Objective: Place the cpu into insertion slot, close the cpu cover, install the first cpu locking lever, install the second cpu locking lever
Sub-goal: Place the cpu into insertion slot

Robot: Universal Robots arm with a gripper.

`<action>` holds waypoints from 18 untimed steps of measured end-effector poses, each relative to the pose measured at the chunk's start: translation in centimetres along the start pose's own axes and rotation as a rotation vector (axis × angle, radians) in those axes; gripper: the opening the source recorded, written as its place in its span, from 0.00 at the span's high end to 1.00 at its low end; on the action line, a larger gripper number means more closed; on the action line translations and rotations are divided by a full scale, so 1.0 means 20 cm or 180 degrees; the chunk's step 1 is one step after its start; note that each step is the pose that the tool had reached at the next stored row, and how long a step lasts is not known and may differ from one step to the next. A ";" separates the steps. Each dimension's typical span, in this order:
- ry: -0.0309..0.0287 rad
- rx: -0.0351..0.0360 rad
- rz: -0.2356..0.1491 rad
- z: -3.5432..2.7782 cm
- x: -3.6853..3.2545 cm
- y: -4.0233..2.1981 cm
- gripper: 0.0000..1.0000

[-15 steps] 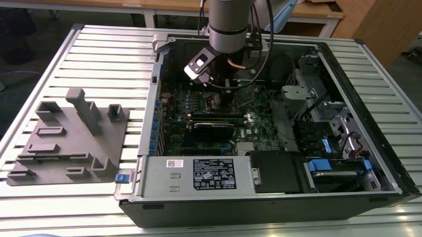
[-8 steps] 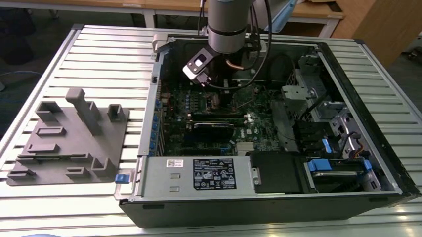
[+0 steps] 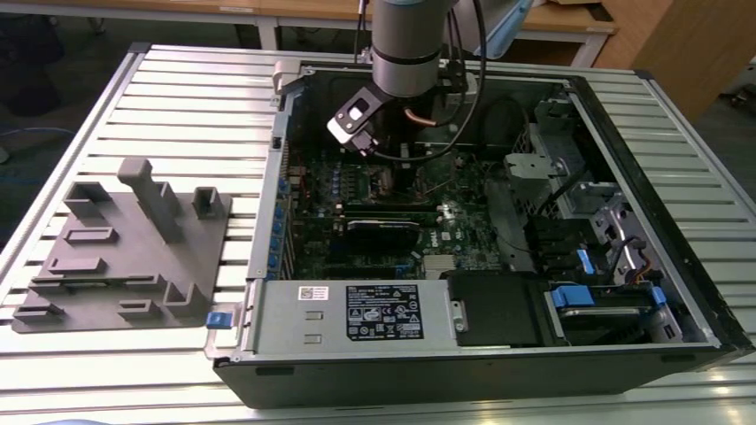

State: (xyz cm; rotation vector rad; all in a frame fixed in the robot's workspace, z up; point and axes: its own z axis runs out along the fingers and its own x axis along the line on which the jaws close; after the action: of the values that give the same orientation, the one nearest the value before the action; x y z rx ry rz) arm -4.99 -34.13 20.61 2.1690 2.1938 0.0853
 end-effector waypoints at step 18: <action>0.0000 0.0000 0.0069 0.034 0.010 -0.010 0.46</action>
State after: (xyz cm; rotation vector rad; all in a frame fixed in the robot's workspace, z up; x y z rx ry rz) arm -5.13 -33.93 19.92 2.1930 2.1707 0.0865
